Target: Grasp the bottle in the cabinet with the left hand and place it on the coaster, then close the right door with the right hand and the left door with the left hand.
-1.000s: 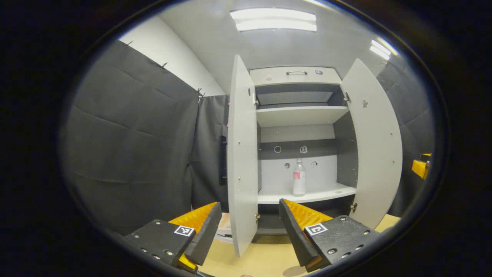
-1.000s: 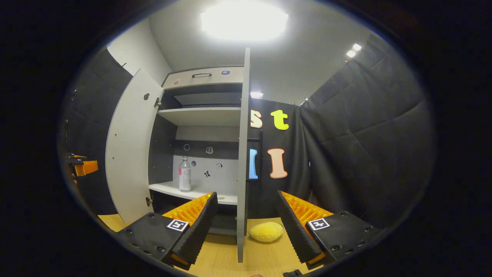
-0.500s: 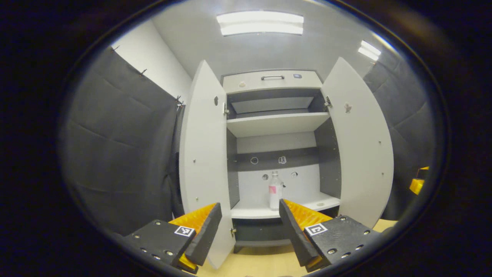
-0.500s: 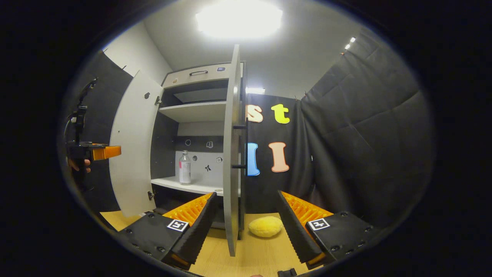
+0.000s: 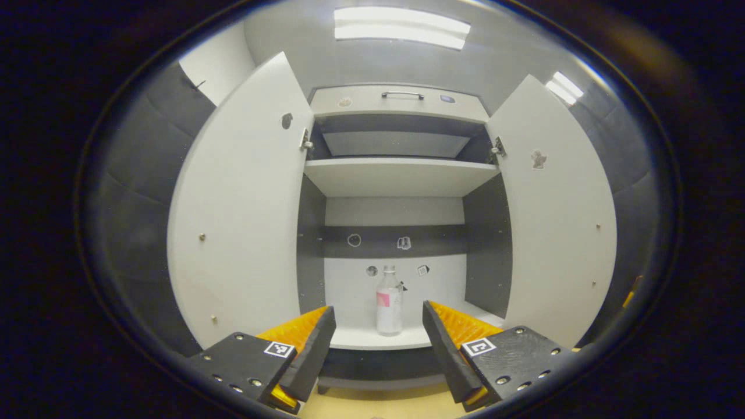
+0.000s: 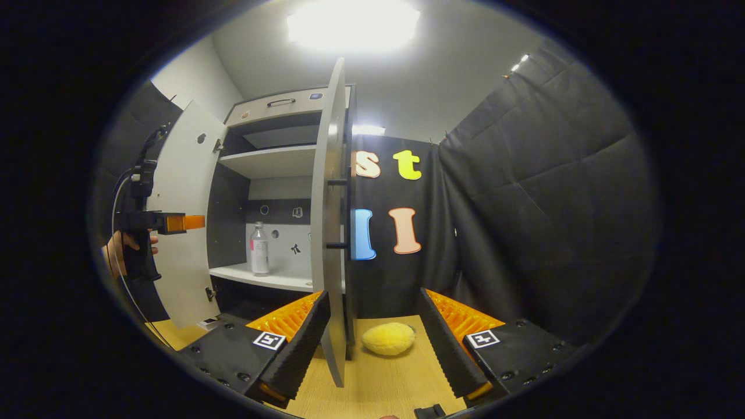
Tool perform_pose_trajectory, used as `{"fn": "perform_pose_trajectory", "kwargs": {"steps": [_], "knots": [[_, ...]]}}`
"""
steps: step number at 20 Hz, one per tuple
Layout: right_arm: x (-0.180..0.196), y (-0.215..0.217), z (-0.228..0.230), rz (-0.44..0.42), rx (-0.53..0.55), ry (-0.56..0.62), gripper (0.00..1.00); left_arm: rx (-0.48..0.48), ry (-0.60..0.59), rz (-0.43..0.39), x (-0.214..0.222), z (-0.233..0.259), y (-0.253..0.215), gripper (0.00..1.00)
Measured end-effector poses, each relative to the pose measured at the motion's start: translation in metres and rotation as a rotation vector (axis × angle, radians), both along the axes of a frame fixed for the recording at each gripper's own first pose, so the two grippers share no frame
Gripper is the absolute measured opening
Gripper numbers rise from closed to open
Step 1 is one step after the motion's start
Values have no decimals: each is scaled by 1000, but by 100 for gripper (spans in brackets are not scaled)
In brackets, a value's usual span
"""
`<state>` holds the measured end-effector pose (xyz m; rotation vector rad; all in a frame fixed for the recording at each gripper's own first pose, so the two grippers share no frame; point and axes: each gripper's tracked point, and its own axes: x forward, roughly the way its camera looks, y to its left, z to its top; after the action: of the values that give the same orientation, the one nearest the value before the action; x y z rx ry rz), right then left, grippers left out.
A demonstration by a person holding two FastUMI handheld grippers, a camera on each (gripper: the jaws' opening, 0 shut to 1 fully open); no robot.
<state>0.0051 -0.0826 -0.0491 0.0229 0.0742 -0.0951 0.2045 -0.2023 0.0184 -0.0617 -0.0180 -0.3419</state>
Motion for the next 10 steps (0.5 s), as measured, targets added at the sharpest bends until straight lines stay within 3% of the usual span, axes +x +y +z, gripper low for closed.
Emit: {"fn": "perform_pose_trajectory", "kwargs": {"steps": [2, 4, 5, 10], "knots": [[8, -5, -3, -39, -13, 4, 97, -13, 18, -32, 25, -9, -14, 95], [12, -8, -3, -76, -17, 6, 97, -24, 37, -56, 54, -19, -26, 96], [14, -10, -5, -96, -20, 11, 97, -29, 44, -69, 66, -24, -32, 88], [17, -22, -9, -185, -38, 28, 97, -28, 80, -131, 115, -55, -63, 88]]}}
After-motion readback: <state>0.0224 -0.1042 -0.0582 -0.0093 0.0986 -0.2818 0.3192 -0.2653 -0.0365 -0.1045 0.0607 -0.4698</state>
